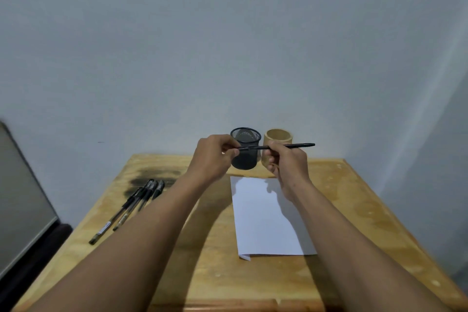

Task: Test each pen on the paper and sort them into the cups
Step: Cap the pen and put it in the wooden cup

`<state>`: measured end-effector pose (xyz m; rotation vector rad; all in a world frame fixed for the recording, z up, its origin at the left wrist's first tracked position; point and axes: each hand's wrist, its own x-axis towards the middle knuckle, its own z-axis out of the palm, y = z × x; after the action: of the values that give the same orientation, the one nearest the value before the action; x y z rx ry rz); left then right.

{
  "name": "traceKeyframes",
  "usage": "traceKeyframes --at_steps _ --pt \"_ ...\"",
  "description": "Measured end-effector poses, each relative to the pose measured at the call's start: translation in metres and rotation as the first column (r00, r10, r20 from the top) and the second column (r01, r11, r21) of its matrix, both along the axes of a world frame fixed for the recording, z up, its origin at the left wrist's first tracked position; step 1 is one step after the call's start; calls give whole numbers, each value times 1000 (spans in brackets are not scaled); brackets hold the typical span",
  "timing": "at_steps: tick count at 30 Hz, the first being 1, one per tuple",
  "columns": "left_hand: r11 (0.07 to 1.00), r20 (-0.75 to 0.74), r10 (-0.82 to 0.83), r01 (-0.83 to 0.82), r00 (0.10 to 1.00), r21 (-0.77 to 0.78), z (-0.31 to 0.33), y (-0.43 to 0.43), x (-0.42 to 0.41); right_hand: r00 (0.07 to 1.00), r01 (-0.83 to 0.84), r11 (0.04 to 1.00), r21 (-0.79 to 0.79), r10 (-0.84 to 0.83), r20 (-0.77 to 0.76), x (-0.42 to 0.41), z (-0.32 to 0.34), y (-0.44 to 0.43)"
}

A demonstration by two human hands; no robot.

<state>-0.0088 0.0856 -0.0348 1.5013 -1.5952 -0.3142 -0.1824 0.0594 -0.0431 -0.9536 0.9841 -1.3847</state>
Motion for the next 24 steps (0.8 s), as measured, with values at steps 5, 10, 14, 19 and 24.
traceKeyframes --at_steps 5,10,14,19,24 --pt "997 -99 -71 72 993 8 9 6 -12 997 -79 997 6 78 25 -3 8 7" --pt "987 -378 -137 159 915 27 6 10 -18 989 -124 992 9 123 78 -5 10 10" --pt "985 -508 -135 171 851 24 4 14 -23 982 -148 989 9 145 123 -5 9 11" --pt "984 -525 -152 178 837 -1 5 17 -29 985 -160 987 4 160 65 -3 9 15" --pt "994 -416 -98 111 904 7 10 12 -25 986 -113 994 16 114 -118 -9 9 21"
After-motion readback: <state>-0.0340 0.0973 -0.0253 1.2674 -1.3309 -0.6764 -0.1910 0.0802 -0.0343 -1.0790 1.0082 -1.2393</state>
